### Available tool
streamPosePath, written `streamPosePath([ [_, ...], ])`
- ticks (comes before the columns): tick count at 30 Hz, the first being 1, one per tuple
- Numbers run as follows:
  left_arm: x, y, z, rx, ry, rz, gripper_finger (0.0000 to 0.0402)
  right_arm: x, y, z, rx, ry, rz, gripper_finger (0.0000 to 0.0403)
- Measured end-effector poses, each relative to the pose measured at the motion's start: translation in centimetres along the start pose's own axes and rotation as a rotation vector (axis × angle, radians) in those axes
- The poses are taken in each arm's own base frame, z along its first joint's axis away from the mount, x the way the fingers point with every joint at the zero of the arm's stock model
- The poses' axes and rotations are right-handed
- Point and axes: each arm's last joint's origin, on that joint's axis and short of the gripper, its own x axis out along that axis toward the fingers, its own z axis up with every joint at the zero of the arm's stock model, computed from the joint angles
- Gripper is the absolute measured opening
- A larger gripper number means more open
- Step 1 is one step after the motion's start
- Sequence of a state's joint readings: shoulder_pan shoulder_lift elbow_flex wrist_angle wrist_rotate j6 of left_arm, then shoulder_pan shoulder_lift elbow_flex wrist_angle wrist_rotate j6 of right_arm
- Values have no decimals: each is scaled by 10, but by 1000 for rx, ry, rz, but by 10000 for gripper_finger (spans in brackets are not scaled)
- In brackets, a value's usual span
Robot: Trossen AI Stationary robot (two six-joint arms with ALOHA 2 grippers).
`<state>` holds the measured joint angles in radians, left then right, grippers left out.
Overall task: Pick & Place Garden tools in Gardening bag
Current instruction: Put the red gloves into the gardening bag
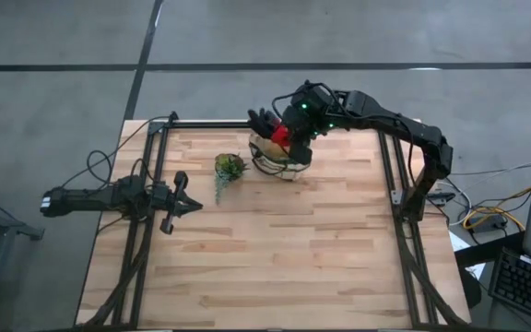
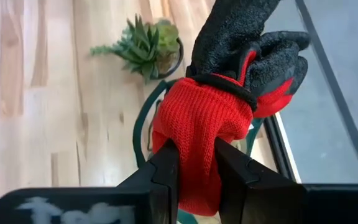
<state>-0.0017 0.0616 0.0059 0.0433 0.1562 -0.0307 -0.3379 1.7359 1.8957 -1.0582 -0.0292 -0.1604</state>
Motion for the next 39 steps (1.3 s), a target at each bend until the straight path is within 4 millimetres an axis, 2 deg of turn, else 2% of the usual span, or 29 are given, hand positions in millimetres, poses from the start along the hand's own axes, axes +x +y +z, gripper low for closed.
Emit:
streamPosePath([
  [14,0,0,0,0,-1,0,28,40,4,-24,-37,93,10,63],
  [20,0,0,0,0,-1,0,28,56,3,-35,-54,128,-64,63],
  [28,0,0,0,0,-1,0,28,81,5,-50,-66,125,-68,63],
  [39,0,0,0,0,-1,0,28,103,7,-73,-70,162,-63,63],
])
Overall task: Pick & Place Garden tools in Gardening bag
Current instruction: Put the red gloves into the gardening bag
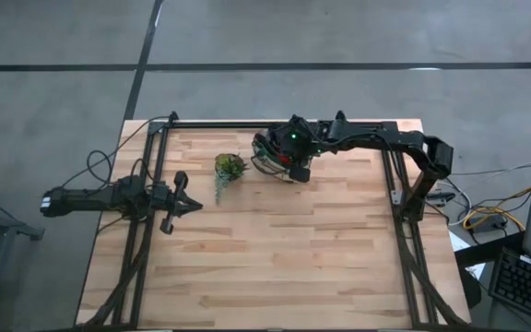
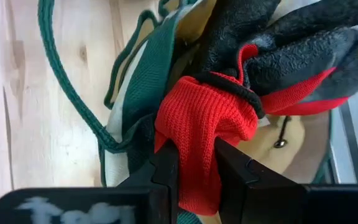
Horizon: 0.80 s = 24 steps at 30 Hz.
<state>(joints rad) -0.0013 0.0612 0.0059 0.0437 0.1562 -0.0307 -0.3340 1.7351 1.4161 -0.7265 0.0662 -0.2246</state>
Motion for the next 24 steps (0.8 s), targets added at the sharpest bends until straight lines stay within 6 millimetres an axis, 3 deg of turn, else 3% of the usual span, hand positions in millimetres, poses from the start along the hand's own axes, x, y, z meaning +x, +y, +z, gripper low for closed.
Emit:
streamPosePath([
  [9,0,0,0,0,0,0,28,4,1,-5,-10,21,-17,63],
  [24,0,0,0,0,0,0,28,-19,-2,20,-72,-42,-203,63],
])
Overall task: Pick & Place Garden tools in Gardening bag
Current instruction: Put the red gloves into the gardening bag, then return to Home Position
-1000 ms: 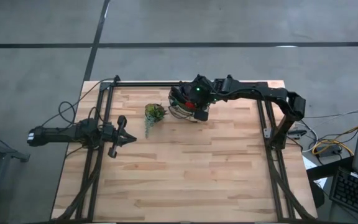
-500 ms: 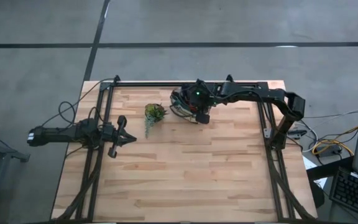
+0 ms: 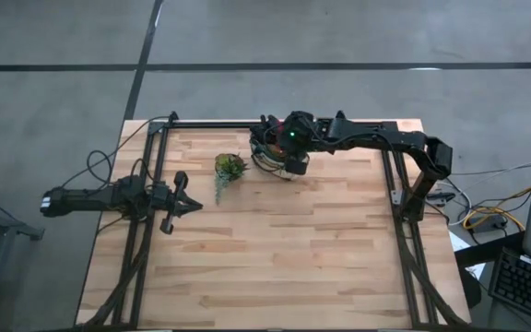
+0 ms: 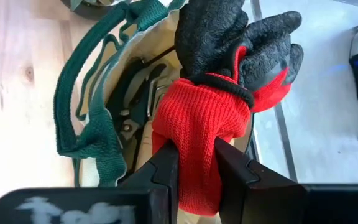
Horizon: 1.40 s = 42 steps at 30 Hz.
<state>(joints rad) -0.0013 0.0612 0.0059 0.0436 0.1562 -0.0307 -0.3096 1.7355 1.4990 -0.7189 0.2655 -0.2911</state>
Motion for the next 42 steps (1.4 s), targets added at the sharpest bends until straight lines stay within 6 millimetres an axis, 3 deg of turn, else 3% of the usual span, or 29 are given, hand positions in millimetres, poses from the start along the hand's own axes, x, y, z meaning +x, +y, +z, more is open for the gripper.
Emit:
streamPosePath([
  [8,0,0,0,0,0,0,28,10,9,-12,7,46,34,63],
  [16,0,0,0,0,0,0,28,19,20,-22,9,44,218,63],
  [21,0,0,0,0,0,0,28,20,21,-24,27,50,242,69],
  [34,0,0,0,0,0,0,28,19,28,-25,34,22,404,133],
  [42,0,0,0,0,0,0,28,18,30,-24,112,9,543,195],
])
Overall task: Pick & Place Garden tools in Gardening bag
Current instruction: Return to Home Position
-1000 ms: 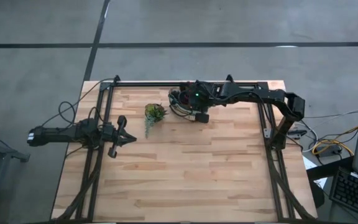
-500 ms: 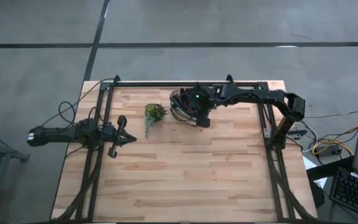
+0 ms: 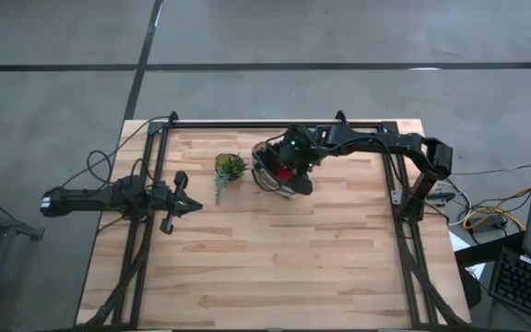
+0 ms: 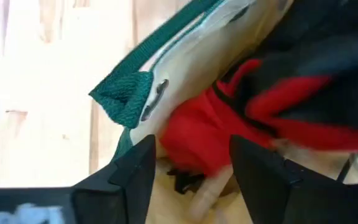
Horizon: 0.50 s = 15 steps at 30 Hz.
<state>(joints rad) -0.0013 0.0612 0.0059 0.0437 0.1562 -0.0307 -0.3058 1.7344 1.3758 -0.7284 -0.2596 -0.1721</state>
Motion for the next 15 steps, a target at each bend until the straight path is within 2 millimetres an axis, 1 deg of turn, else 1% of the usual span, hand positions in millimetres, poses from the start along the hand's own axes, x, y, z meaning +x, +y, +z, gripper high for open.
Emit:
streamPosePath([
  [4,0,0,0,0,0,0,28,-2,0,2,-15,-6,3,221],
  [8,0,0,0,0,0,0,28,-10,1,11,-38,-42,-5,240],
  [15,0,0,0,0,0,0,28,-37,4,33,-56,-95,-30,256],
])
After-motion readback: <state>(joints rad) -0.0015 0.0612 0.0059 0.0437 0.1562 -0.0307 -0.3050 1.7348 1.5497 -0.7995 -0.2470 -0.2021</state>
